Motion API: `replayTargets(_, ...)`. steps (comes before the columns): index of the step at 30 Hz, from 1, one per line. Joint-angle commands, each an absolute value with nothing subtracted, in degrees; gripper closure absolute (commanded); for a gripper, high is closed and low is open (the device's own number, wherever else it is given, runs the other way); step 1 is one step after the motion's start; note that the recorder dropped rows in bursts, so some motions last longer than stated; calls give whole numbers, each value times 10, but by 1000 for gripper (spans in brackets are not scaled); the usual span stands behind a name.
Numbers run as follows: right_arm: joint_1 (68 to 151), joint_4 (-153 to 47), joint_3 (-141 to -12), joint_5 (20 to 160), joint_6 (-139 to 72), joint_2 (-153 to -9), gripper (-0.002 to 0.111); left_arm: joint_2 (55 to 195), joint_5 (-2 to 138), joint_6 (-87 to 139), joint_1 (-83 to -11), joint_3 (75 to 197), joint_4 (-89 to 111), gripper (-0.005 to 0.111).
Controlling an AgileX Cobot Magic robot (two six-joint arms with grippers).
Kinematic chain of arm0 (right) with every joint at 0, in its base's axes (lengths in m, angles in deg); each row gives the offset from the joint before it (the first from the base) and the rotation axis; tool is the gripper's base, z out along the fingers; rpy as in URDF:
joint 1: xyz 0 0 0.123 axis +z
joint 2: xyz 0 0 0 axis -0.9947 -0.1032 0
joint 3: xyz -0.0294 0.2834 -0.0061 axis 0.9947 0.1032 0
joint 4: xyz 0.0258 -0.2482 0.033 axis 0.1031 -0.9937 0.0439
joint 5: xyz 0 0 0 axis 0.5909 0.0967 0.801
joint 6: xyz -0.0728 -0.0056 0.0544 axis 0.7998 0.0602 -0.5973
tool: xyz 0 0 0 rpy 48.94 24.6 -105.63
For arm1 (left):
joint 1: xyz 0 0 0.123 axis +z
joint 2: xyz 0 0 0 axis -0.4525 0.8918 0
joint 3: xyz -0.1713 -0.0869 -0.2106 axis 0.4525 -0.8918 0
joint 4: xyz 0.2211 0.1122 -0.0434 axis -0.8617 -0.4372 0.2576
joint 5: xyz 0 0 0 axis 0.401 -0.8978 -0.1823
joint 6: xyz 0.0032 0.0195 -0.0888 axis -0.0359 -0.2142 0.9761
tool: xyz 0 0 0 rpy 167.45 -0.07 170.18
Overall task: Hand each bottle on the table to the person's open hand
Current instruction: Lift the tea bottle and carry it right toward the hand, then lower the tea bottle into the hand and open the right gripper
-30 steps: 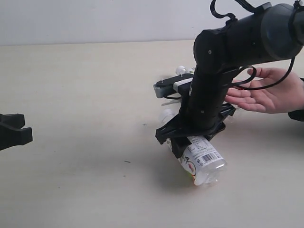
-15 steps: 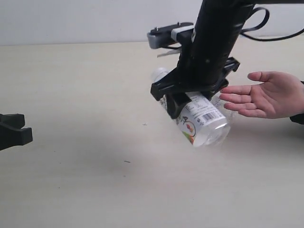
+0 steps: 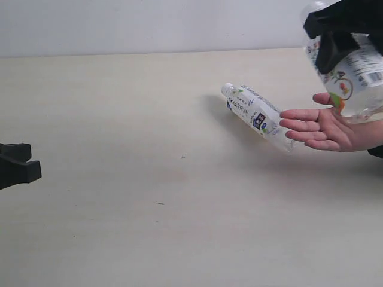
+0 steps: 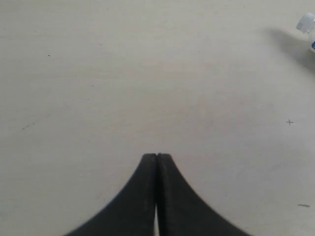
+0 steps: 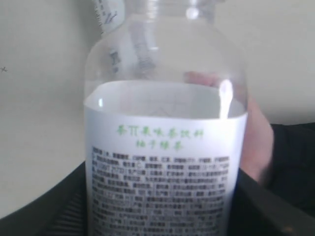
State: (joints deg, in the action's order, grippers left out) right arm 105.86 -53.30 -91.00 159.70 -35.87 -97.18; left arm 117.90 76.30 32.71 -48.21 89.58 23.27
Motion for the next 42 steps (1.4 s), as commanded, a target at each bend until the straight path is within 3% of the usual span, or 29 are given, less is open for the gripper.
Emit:
replayTargets(1,1025,-538,-912,1598,-359,-956,108,1174,764,327,-480,893,237,107)
replayTargets(38,1019,-537,-778,1486,-363,-1030,108,1174,764,327,-480,893,237,107)
replayTargets(42,1019,-537,-778,1471,-374,-1031,102,1174,764,327,-480,893,237,107)
